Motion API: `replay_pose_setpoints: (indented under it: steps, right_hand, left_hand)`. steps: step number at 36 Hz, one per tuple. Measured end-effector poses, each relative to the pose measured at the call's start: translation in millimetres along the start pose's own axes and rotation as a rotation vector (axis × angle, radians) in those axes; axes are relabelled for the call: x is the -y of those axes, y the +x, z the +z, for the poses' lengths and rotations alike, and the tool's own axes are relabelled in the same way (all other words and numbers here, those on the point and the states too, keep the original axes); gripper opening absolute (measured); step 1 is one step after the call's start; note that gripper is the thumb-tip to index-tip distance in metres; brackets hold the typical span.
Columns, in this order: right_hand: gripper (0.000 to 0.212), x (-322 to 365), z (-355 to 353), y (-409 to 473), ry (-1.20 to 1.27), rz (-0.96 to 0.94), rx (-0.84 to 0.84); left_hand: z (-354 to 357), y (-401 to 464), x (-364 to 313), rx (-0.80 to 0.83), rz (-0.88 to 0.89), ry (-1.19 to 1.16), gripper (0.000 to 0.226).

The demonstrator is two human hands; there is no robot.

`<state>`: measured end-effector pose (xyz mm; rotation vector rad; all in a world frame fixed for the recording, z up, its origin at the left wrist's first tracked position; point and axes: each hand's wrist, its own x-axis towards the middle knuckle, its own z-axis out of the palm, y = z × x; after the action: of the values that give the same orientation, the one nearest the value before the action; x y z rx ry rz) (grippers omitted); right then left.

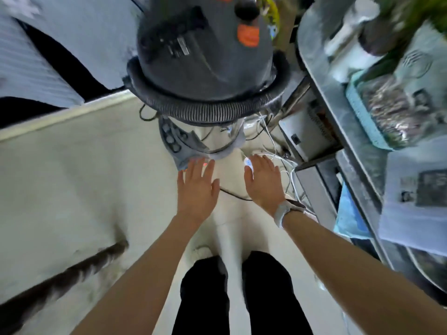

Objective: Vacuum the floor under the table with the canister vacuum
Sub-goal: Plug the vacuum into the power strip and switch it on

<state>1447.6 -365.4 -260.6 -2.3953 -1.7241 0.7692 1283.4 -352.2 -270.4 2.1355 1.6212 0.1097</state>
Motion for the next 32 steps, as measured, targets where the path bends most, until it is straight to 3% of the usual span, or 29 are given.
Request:
replay_pose_setpoints:
  steps: [3,10,19,24,32]
  right_hand:
    - [0.082,41,-45,-25,0.07,0.009,-0.039]
    - [0.072,103,-109,-38,0.17,-0.003,-0.077]
    - [0.052,129,-135,20,0.29,0.064,-0.16]
    - [0.041,111,-123,88,0.459,0.3,-0.23]
    - [0.039,54,-114,178,0.57,0.726,-0.192]
  left_hand:
    - [-66,-17,-5,-0.035,0.014,-0.028,0.045]
    - [-170,-24,2,-0.111,-0.026,-0.103,0.045]
    - [-197,57,16,-0.023,0.052,-0.04,0.053]
    - [-187,135,18,-0.009,0.203,0.097,0.044]
    - [-169,237,5,0.014,0.424,0.282,0.067]
